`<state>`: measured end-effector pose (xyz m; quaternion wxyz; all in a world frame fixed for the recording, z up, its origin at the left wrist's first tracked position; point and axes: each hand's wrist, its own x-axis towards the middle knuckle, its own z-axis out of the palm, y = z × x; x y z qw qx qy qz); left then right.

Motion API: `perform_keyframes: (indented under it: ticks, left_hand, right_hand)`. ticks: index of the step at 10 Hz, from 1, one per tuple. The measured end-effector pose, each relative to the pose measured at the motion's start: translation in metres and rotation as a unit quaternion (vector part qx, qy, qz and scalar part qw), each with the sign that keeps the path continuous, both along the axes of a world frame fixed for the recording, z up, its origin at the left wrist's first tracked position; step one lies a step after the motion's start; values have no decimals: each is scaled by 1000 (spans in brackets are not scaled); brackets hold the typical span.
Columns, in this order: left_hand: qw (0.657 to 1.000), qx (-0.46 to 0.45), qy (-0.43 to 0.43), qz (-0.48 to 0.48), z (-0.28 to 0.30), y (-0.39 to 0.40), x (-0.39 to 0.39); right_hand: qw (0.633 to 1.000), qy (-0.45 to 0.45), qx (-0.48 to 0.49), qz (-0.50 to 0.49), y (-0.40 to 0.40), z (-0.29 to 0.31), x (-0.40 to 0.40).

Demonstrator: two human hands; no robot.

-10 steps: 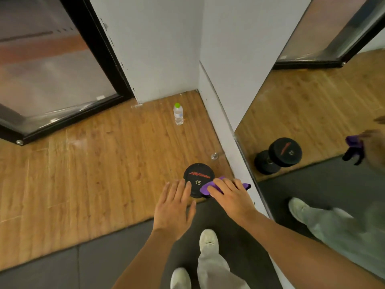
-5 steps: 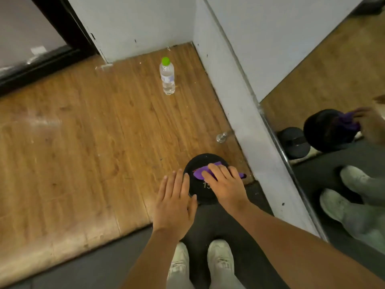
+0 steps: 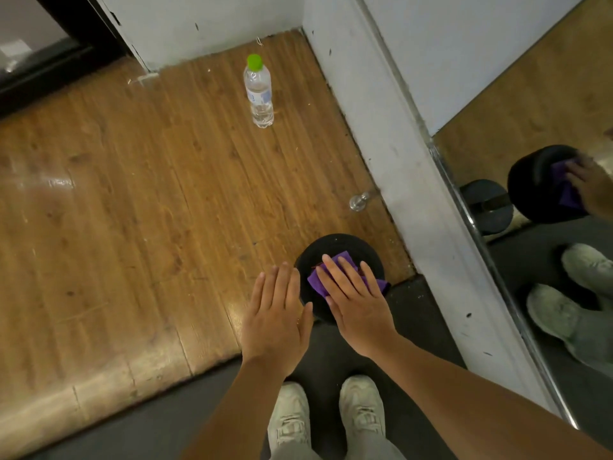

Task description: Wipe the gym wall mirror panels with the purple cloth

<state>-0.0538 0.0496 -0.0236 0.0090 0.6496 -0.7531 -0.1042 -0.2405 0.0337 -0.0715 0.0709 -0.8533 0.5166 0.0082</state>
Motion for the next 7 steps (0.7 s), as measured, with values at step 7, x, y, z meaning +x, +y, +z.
perform_keyframes:
  ticks: [7]
  left_hand:
    - [999, -23, 27, 25, 70, 13, 8]
  right_hand:
    - [998, 14, 58, 28, -1, 72, 1]
